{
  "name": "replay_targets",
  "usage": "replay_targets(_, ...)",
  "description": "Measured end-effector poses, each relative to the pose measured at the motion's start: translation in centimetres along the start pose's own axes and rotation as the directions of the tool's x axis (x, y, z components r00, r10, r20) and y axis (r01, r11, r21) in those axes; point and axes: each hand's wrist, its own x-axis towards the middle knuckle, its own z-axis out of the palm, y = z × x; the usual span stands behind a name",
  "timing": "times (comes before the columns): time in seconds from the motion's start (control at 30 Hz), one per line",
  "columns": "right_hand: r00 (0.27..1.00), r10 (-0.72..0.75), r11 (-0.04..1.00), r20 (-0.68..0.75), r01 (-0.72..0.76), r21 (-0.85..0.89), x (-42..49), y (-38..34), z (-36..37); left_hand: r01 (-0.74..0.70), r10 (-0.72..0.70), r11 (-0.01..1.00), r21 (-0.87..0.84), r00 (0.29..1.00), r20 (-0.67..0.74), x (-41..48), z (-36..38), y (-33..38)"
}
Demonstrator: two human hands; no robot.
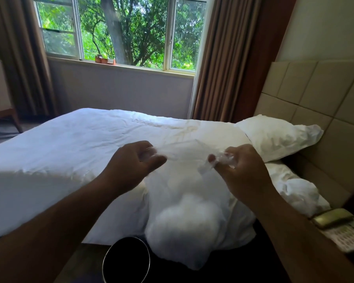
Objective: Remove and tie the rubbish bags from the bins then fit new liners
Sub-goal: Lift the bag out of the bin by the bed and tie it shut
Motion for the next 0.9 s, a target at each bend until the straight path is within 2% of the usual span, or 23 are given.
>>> replay_targets(0.07,0.993,-0.084,0.987,-0.081,0.072,-0.141,-0.1,0.4,0.4,0.027,-0.027,0.999,-0.031,1.000,0.004,0.0,0.2,0.3)
replay_targets(0.17,0.996,-0.085,0.983,-0.007,0.082,-0.164,-0.3,0.4,0.7,0.094,-0.089,0.993,-0.074,0.994,0.068,-0.2,0.8,0.7)
replay_targets(0.23,0.993,0.079,0.985,0.089,-0.064,-0.163,-0.6,0.7,1.5,0.158,-0.143,0.985,-0.074,0.974,0.176,-0.6,1.6,0.5)
replay_targets(0.27,0.969,0.212,0.975,0.129,-0.202,-0.091,-0.8,0.9,2.0,0.208,-0.183,0.974,-0.090,0.956,0.231,-1.0,2.3,0.1)
replay_targets(0.3,0.918,0.351,0.931,0.187,-0.363,0.035,-1.2,1.2,2.7,0.282,-0.238,0.951,-0.129,0.930,0.279,-1.5,3.0,-0.3)
replay_targets(0.37,0.769,0.545,0.744,0.334,-0.627,0.230,-2.6,1.7,4.2,0.467,-0.367,0.848,-0.252,0.859,0.357,-2.7,4.3,-0.9)
replay_targets(0.43,0.674,0.607,0.610,0.421,-0.735,0.297,-4.0,2.2,5.4,0.589,-0.442,0.730,-0.347,0.794,0.417,-3.6,5.2,-1.1)
replay_targets(0.5,0.641,0.626,0.535,0.444,-0.768,0.352,-5.0,2.3,6.2,0.653,-0.471,0.640,-0.405,0.749,0.466,-4.1,5.6,-1.0)
replay_targets(0.57,0.629,0.627,0.479,0.460,-0.777,0.409,-5.6,1.8,6.4,0.691,-0.478,0.562,-0.455,0.720,0.503,-4.4,5.7,-0.9)
replay_targets(0.63,0.622,0.606,0.426,0.496,-0.780,0.458,-5.8,1.1,6.2,0.702,-0.473,0.525,-0.481,0.710,0.521,-4.6,5.7,-0.7)
replay_targets(0.73,0.648,0.554,0.389,0.523,-0.757,0.525,-5.8,0.5,5.5,0.673,-0.428,0.553,-0.490,0.735,0.527,-4.9,5.5,-0.5)
replay_targets(0.9,0.705,0.504,0.402,0.499,-0.703,0.587,-5.5,0.3,4.6,0.588,-0.310,0.606,-0.535,0.794,0.522,-4.8,5.2,-0.3)
